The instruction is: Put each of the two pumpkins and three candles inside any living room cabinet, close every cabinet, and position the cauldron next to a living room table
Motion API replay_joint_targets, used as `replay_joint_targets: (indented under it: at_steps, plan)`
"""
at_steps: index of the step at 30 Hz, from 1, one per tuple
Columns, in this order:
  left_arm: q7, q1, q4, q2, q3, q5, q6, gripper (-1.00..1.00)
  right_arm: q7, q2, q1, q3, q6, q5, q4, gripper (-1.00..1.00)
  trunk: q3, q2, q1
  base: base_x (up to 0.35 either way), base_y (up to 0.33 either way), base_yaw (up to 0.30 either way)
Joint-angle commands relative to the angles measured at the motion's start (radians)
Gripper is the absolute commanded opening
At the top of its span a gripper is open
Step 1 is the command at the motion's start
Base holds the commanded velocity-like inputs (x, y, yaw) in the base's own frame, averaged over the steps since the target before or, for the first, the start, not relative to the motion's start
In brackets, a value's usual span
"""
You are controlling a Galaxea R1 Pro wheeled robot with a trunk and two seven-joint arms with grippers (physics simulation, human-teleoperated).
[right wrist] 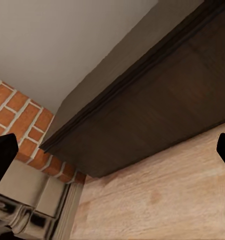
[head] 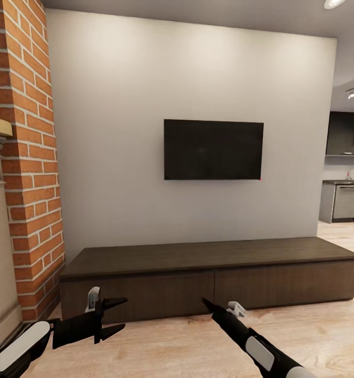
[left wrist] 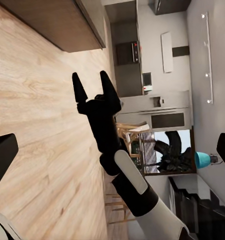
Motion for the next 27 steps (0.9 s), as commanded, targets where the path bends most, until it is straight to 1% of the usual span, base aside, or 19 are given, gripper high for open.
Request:
replay_joint_targets:
  at_steps: [1, 3, 5, 6, 7, 8, 9, 10, 11, 12, 14, 16, 20, 22, 24, 27]
  plan:
    - [-0.008, -0.001, 0.001, 0.001, -0.004, -0.002, 0.000, 1.00, -0.003, 0.001, -0.001, 0.007, -0.006, -0.010, 0.003, 1.00, -0.001, -0.001, 0.000, 0.000, 0.000, 0.000]
    - [-0.008, -0.001, 0.001, 0.002, -0.004, -0.002, 0.000, 1.00, -0.020, 0.003, -0.001, 0.006, -0.009, -0.011, 0.008, 1.00, -0.001, -0.001, 0.000, 0.000, 0.000, 0.000]
    - [-0.008, -0.001, 0.001, 0.002, -0.003, -0.003, 0.000, 1.00, -0.065, 0.002, -0.001, 0.005, -0.009, -0.012, 0.005, 1.00, -0.001, -0.001, 0.000, 0.000, 0.000, 0.000]
    - [-0.008, -0.001, 0.001, 0.001, -0.003, -0.003, 0.000, 1.00, -0.102, 0.001, -0.001, 0.004, -0.010, -0.017, 0.000, 1.00, -0.001, -0.001, 0.000, 0.000, 0.000, 0.000]
    - [-0.008, -0.001, 0.001, 0.001, -0.003, -0.003, 0.000, 1.00, -0.136, 0.002, -0.001, 0.003, -0.011, -0.026, -0.002, 1.00, -0.001, -0.001, 0.000, 0.000, 0.000, 0.000]
    - [-0.008, -0.001, 0.001, 0.000, -0.003, -0.003, 0.000, 1.00, -0.151, 0.002, -0.001, 0.002, -0.011, -0.034, -0.002, 1.00, -0.001, -0.001, 0.000, 0.000, 0.000, 0.000]
    - [-0.007, -0.001, 0.001, 0.000, -0.003, -0.003, -0.001, 1.00, -0.178, 0.003, -0.001, -0.004, -0.014, -0.058, -0.003, 1.00, -0.001, -0.001, 0.000, 0.000, 0.000, 0.000]
    - [-0.007, -0.001, 0.001, 0.000, -0.003, -0.004, -0.001, 1.00, -0.197, 0.005, -0.001, -0.018, -0.016, -0.089, -0.005, 1.00, -0.001, -0.001, 0.000, 0.000, 0.000, 0.000]
    - [-0.007, -0.001, 0.001, 0.000, -0.004, -0.004, -0.001, 1.00, -0.203, 0.005, -0.001, -0.027, -0.017, -0.103, -0.006, 1.00, -0.001, -0.001, 0.000, 0.000, 0.000, 0.000]
    - [-0.007, -0.001, 0.001, 0.000, -0.004, -0.004, -0.002, 1.00, -0.211, 0.005, -0.001, -0.041, -0.018, -0.128, -0.010, 1.00, -0.001, -0.001, 0.000, 0.000, 0.000, 0.000]
    - [-0.007, -0.001, 0.001, 0.000, -0.004, -0.005, -0.003, 1.00, -0.222, 0.006, -0.008, -0.058, -0.020, -0.156, -0.013, 1.00, -0.001, -0.001, 0.000, 0.000, 0.000, 0.000]
    - [-0.007, -0.001, 0.001, -0.001, -0.003, -0.006, -0.003, 1.00, -0.227, 0.007, -0.019, -0.065, -0.026, -0.167, -0.010, 1.00, -0.001, -0.001, 0.000, 0.000, 0.000, 0.000]
    - [-0.007, -0.001, 0.001, -0.001, -0.002, -0.006, -0.004, 1.00, -0.231, 0.008, -0.032, -0.070, -0.069, -0.178, -0.012, 1.00, -0.001, -0.001, 0.000, 0.000, 0.000, 0.000]
    - [-0.005, -0.001, 0.001, -0.001, -0.002, -0.007, -0.005, 1.00, -0.233, 0.014, -0.037, -0.072, -0.089, -0.183, -0.011, 1.00, -0.001, -0.001, 0.000, 0.000, 0.000, 0.000]
    - [-0.004, -0.001, 0.001, -0.001, 0.005, -0.007, -0.006, 1.00, -0.235, 0.022, -0.039, -0.073, -0.100, -0.188, -0.015, 1.00, -0.001, -0.001, 0.000, 0.000, 0.000, 0.000]
    - [-0.004, -0.001, 0.001, 0.000, 0.021, -0.008, -0.006, 1.00, -0.238, 0.027, -0.047, -0.084, -0.106, -0.204, -0.017, 1.00, -0.001, -0.001, 0.000, 0.000, 0.000, 0.000]
